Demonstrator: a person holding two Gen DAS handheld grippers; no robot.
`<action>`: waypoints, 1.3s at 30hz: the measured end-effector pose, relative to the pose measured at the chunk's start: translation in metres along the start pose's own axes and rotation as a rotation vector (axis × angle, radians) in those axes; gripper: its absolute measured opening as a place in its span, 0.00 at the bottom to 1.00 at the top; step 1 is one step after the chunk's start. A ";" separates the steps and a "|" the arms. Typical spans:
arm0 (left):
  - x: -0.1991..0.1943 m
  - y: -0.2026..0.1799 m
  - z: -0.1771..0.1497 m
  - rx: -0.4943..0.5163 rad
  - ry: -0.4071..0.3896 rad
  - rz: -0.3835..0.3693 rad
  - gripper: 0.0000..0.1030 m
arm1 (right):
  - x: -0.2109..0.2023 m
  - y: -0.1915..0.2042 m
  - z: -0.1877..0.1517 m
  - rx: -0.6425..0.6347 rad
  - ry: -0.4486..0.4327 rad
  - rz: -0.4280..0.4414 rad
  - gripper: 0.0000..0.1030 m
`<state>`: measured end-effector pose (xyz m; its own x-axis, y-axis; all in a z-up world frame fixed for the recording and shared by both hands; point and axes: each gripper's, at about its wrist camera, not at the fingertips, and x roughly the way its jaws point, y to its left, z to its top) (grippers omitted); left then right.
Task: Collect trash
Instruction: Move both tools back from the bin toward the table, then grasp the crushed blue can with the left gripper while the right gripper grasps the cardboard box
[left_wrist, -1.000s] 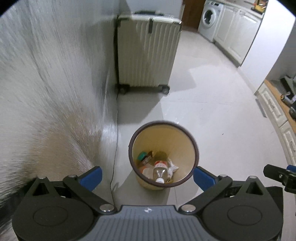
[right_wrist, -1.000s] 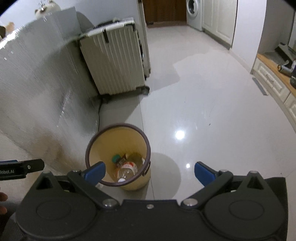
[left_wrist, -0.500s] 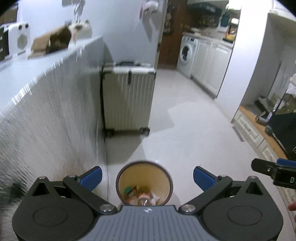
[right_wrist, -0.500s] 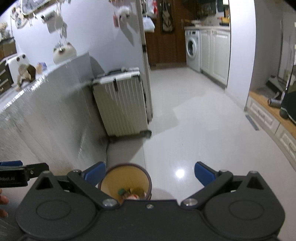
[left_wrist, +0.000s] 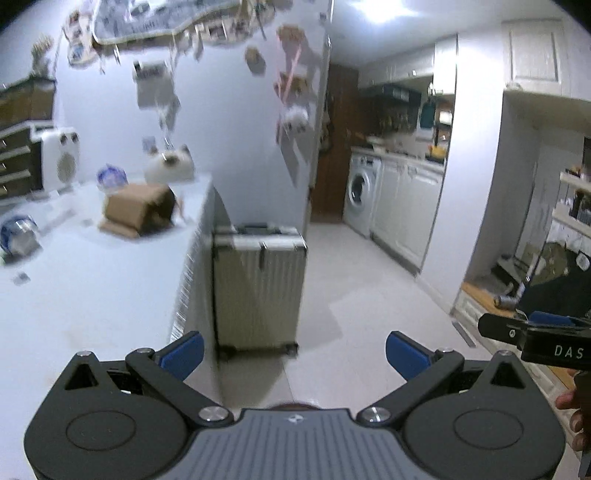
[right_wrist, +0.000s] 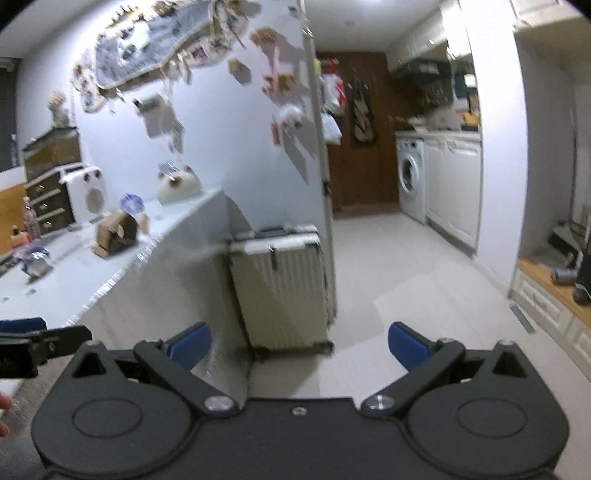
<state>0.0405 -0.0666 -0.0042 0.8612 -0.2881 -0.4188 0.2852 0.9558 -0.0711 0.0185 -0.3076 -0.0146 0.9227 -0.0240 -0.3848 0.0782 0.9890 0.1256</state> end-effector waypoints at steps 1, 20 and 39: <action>-0.006 0.005 0.003 0.001 -0.014 0.008 1.00 | -0.002 0.005 0.004 -0.006 -0.013 0.010 1.00; -0.028 0.188 0.086 0.046 -0.131 0.239 1.00 | 0.057 0.122 0.040 -0.070 -0.110 0.213 1.00; 0.094 0.392 0.093 -0.295 -0.052 0.267 1.00 | 0.180 0.196 0.094 0.011 -0.079 0.355 1.00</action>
<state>0.2721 0.2755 0.0133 0.9110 -0.0224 -0.4118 -0.0784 0.9709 -0.2263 0.2356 -0.1314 0.0262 0.9193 0.3087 -0.2440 -0.2482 0.9361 0.2492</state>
